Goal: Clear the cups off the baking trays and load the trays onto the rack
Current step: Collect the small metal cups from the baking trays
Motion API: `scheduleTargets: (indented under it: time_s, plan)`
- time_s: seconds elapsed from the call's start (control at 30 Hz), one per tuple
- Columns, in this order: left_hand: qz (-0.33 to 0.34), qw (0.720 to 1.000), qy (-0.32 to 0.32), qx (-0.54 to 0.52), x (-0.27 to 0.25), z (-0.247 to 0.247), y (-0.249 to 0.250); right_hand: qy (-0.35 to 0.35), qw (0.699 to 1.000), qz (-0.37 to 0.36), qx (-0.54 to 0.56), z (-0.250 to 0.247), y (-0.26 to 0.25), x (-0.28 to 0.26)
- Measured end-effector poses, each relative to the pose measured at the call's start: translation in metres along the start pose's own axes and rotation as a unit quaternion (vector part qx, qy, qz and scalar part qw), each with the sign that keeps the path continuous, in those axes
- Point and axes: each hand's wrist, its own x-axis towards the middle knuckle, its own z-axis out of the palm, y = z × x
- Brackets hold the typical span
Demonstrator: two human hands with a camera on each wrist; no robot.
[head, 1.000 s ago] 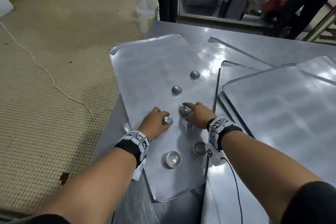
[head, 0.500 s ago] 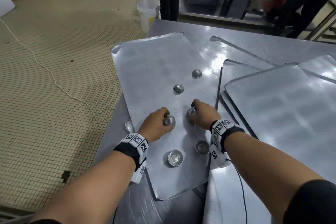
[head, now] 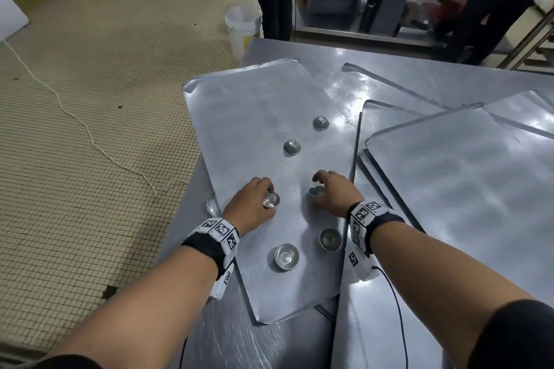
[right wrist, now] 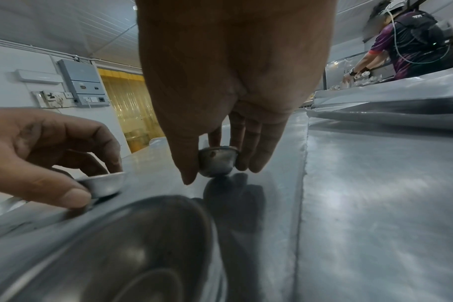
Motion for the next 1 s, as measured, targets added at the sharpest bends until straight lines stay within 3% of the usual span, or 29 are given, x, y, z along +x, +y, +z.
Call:
scheduleTargets:
  time_s: [0.63, 0.83, 1.0]
  plan:
    - [-0.03, 0.996, -0.057, 0.06, -0.002, -0.005, 0.007, -0.023, 0.999, 0.012, -0.045, -0.002, 0.007, -0.022]
    - [-0.007, 0.999, -0.037, 0.003, -0.014, -0.012, 0.021, 0.002, 0.999, -0.001, 0.051, -0.011, 0.008, -0.038]
    - [0.011, 0.994, -0.097, -0.045, -0.032, -0.016, 0.031, -0.024, 0.991, -0.001, 0.132, -0.012, 0.015, -0.059]
